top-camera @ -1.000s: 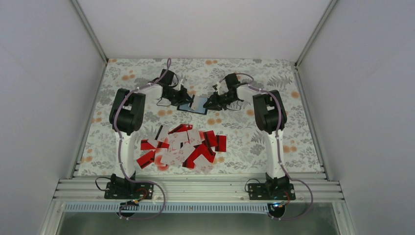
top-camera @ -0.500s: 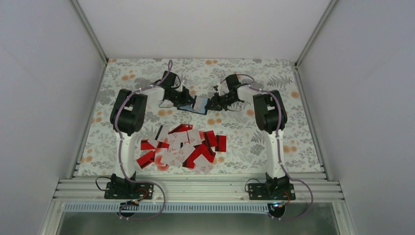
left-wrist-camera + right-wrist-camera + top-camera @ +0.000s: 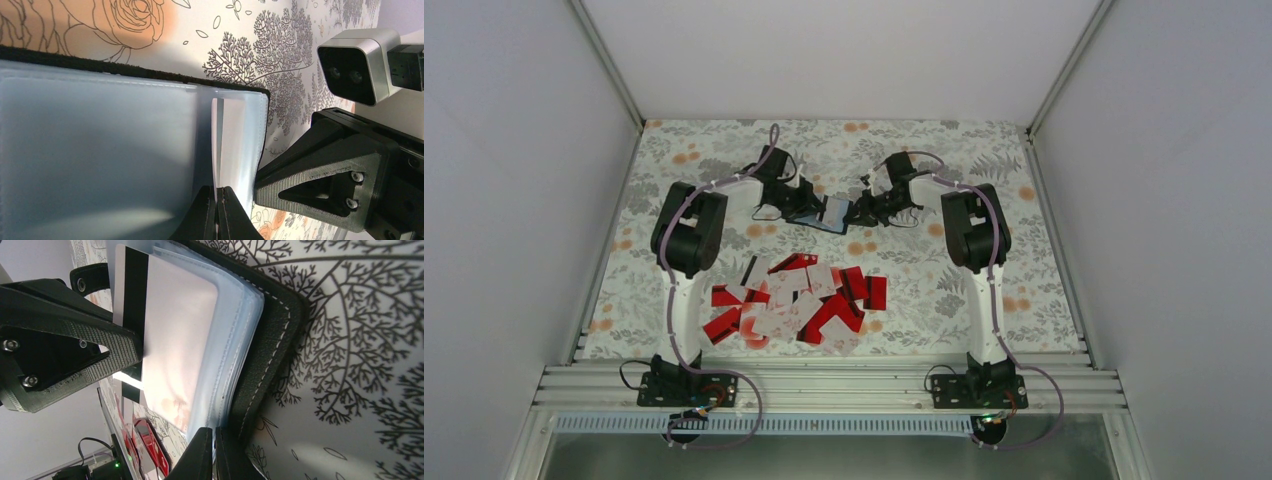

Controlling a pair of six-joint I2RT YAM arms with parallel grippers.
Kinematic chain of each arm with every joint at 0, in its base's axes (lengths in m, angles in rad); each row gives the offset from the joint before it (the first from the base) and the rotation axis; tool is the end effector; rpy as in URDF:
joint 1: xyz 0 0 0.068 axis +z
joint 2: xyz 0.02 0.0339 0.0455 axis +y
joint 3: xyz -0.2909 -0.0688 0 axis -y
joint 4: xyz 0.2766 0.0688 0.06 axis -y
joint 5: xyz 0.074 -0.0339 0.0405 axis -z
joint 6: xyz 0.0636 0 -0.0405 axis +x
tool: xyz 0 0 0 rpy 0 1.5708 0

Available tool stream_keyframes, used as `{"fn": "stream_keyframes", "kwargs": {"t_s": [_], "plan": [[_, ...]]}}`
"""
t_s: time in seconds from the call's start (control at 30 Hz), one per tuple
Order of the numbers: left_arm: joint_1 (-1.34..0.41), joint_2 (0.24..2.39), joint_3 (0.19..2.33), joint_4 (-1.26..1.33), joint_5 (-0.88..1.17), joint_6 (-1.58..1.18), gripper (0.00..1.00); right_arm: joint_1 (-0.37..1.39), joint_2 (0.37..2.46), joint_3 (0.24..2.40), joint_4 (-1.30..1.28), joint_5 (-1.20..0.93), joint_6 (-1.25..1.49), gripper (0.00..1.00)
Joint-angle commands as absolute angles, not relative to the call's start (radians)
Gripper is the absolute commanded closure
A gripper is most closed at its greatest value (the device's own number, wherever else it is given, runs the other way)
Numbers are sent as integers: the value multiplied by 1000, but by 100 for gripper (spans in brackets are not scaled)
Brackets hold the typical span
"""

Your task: Put the credit cards into the card holder

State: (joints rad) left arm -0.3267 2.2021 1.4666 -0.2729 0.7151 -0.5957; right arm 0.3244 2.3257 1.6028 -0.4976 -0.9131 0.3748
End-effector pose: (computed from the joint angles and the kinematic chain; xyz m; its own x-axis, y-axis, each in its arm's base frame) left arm 0.4622 -0.2006 0.1040 -0.9850 -0.1135 -0.1301 0.0251 0.6514 -0.7583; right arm 0.4628 0.2087 0.0814 -0.9940 -0.0982 -0.0472 -0.0950 0.5682 0.8174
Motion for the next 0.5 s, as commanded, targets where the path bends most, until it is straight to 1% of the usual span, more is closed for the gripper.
{"fn": "stream_keyframes", "kwargs": {"t_s": [0.0,0.3,0.47], "plan": [[-371,2230,1432,-314,699,-620,98,327,2348,1582,-519,-881,356,96],[-387,2242,1439,-320,705,-621,97,325,2348,1574,-521,-881,353,96],[-397,2241,1480,-385,666,-569,94,324,2349,1574,-525,-880,351,96]]}}
